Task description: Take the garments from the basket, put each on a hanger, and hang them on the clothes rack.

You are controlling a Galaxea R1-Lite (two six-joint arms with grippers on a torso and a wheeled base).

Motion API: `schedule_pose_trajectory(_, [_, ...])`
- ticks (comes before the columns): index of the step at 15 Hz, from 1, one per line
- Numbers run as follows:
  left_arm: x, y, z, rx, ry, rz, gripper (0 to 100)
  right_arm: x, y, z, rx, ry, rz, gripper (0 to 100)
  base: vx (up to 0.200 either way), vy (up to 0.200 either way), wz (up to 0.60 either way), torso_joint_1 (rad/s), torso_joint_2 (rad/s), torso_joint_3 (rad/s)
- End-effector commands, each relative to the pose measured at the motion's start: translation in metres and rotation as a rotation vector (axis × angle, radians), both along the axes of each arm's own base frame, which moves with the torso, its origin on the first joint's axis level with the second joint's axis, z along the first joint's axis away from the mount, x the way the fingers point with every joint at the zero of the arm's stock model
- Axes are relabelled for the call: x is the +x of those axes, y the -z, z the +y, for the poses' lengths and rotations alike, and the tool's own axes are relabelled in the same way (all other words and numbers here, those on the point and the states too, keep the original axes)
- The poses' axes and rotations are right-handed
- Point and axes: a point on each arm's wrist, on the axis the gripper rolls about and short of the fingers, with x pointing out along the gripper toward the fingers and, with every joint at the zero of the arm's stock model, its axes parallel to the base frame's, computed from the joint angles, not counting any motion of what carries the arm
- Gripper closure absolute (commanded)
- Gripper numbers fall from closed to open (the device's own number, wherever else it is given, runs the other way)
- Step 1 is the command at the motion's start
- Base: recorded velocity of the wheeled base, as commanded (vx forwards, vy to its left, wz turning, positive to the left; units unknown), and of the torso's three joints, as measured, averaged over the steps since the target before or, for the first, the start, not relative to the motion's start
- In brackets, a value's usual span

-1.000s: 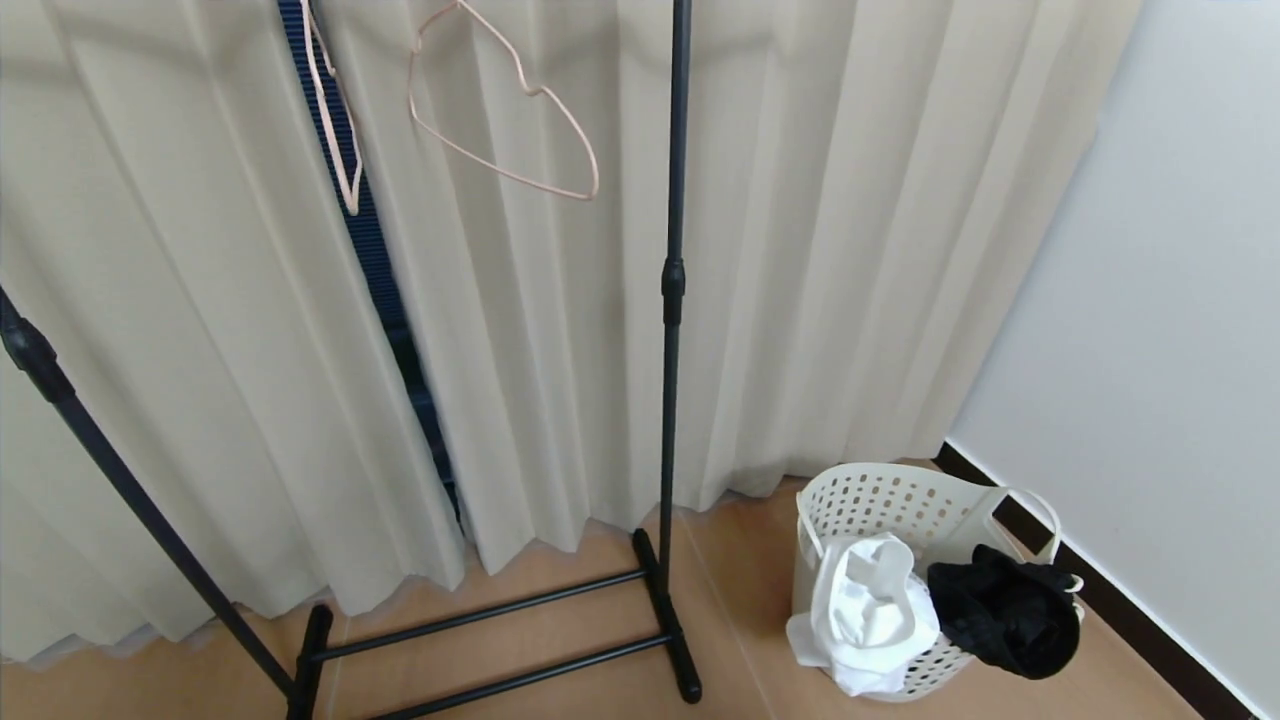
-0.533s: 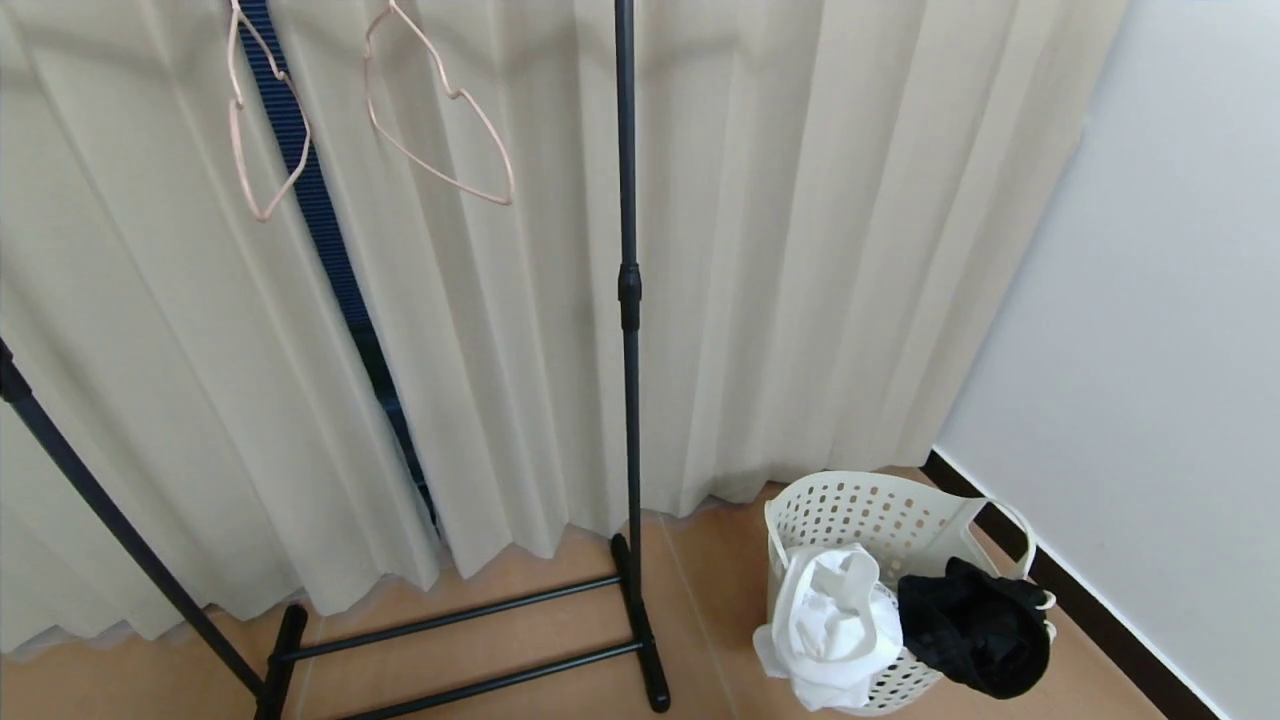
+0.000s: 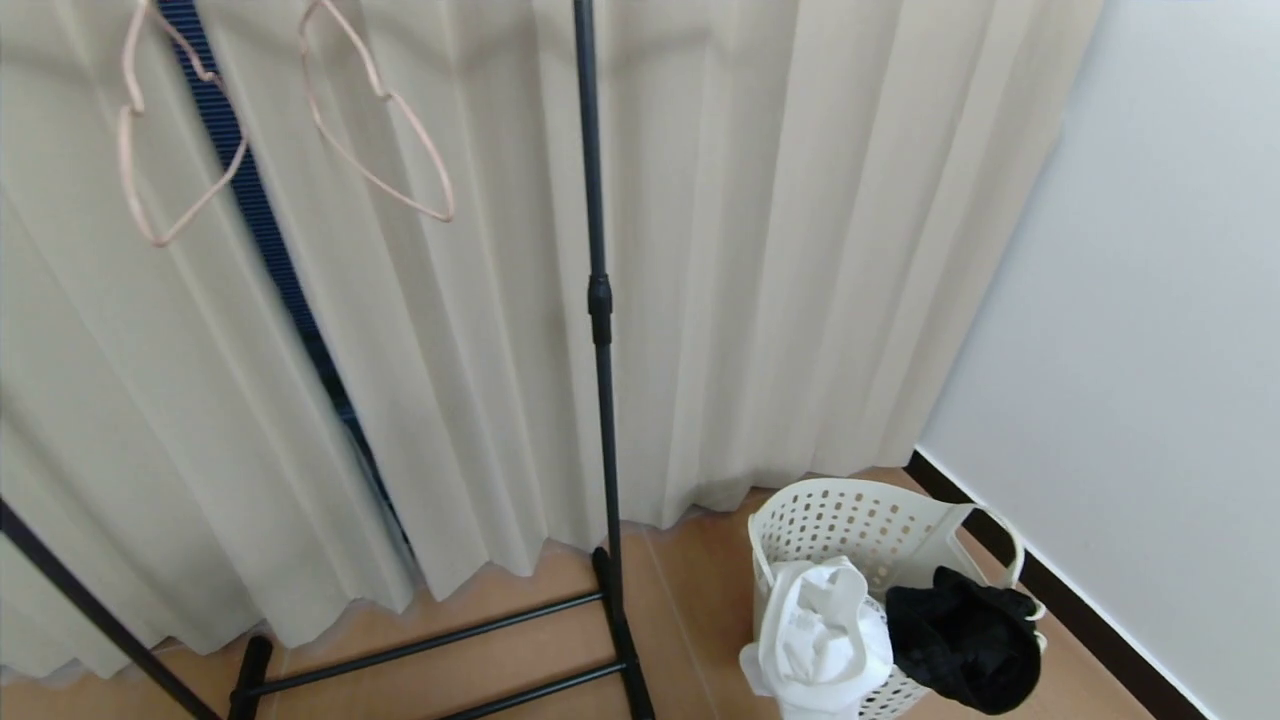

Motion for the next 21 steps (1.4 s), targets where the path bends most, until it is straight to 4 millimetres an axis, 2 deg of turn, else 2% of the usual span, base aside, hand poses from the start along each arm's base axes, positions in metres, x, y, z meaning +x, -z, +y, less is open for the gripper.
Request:
schedule_pose_trajectory(1, [0.0001,-0.0002,0.0000,-0.001,0.000,0.000,0,0.0000,0.0000,0.0000,0.000,-0.001,-0.001,0,0.000,0.000,0.00,0.000,0.00,0.000])
schedule_pose_trajectory(12, [0.0001,0.0000,0.0000,-0.001,0.000,0.001,0,0.0000,0.0000,0.0000,0.000,-0.001,-0.001,0,0.000,0.000,0.00,0.000,0.00,0.000])
schedule_pose_trajectory(21, [0.0001,0.0000,0.0000,-0.006,0.000,0.002,0,0.0000,0.0000,0.0000,0.000,-0.001,-0.001,0,0.000,0.000,0.00,0.004,0.00,-0.174])
